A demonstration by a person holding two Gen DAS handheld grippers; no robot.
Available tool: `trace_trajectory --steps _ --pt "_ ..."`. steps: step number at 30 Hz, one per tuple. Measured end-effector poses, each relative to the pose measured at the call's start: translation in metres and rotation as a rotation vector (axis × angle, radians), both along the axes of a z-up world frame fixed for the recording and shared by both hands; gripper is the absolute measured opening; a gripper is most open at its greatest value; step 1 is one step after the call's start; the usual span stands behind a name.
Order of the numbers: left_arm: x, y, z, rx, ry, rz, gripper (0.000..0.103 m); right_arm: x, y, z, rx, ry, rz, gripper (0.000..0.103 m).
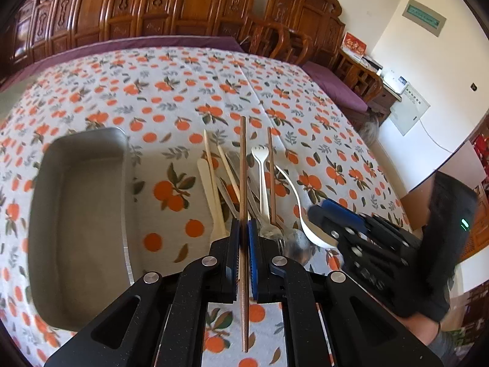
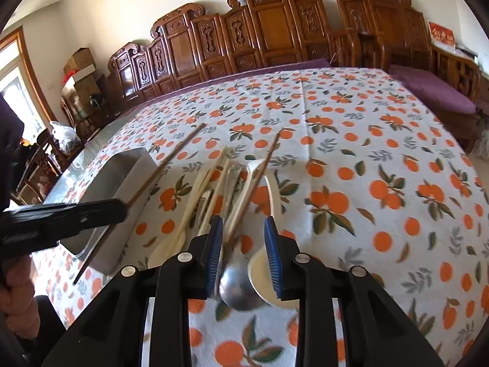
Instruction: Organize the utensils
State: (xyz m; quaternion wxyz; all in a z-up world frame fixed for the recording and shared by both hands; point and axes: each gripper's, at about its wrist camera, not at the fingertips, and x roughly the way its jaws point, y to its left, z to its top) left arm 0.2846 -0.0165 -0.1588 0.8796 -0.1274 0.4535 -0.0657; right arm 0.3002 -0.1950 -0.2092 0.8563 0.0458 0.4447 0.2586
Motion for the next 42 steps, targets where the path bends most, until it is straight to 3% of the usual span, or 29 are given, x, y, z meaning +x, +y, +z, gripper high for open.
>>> trace_trajectory --steps 12,15,17,20,42 --pt "-0.025 0.023 0.022 -0.011 -0.044 0.014 0.004 0.042 0.029 -0.031 -0.029 0.151 -0.047 0.023" --pt "-0.032 0.028 0.025 -0.011 -0.05 0.017 0.004 0.046 0.031 -0.038 -0.024 0.187 -0.055 0.019" --pt "-0.035 0.031 0.027 -0.008 -0.054 0.019 0.004 0.047 0.033 -0.041 -0.034 0.195 -0.05 0.012" --pt "-0.04 0.035 0.03 -0.004 -0.06 0.024 0.004 0.045 0.032 -0.04 -0.023 0.194 -0.057 0.011" --pt "-0.057 0.087 0.039 0.042 -0.089 0.091 0.004 0.026 0.035 0.061 -0.02 0.01 -0.009 0.006"
